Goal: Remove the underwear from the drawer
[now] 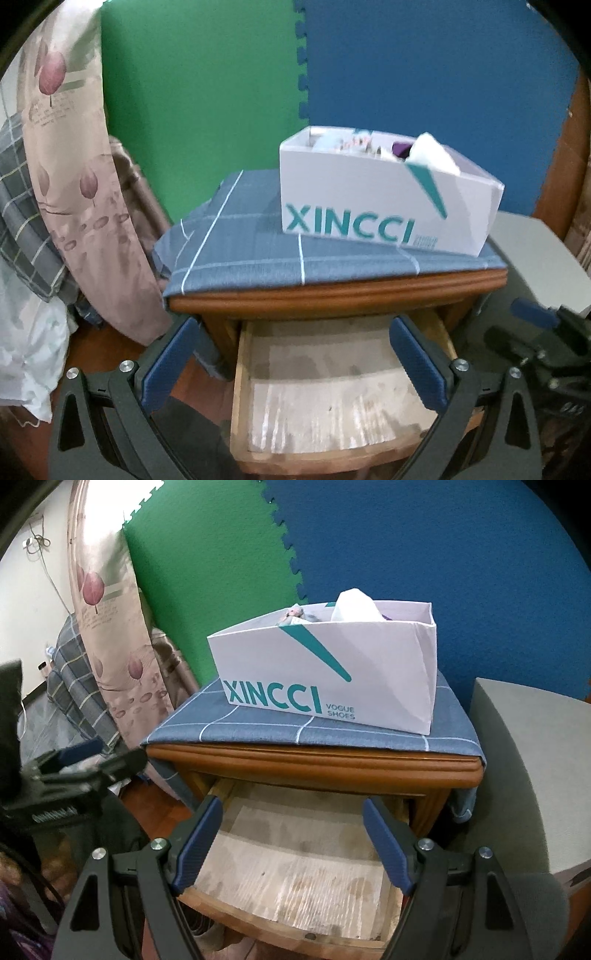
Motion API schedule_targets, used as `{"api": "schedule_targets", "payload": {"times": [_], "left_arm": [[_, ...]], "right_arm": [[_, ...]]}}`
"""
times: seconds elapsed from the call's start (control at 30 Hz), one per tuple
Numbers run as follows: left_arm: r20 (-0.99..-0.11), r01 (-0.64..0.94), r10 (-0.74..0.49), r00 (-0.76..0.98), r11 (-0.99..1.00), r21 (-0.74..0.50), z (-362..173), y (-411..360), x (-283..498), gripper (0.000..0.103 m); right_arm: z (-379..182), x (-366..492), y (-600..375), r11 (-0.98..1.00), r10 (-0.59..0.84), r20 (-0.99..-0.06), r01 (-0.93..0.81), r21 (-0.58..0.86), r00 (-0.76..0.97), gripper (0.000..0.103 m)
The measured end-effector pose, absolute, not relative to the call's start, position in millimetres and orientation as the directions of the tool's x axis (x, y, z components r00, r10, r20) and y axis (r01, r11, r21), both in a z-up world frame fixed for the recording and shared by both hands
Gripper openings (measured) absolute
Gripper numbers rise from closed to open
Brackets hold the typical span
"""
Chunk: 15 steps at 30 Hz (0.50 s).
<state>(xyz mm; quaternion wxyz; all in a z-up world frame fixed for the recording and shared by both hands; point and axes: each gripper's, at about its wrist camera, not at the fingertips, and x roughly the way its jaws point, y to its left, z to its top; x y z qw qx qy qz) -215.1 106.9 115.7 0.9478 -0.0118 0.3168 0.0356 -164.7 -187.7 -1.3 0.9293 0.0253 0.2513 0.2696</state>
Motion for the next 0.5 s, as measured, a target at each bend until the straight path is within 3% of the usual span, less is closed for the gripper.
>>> {"api": "schedule_targets", "payload": {"times": [0.5], "left_arm": [[-0.643, -0.063, 0.067, 0.763, 0.998, 0.029, 89, 105, -209, 0.103]], "right_arm": [[-3, -163, -183, 0.85, 0.516, -0.467, -0.497, 0.175, 0.718, 0.081]]}}
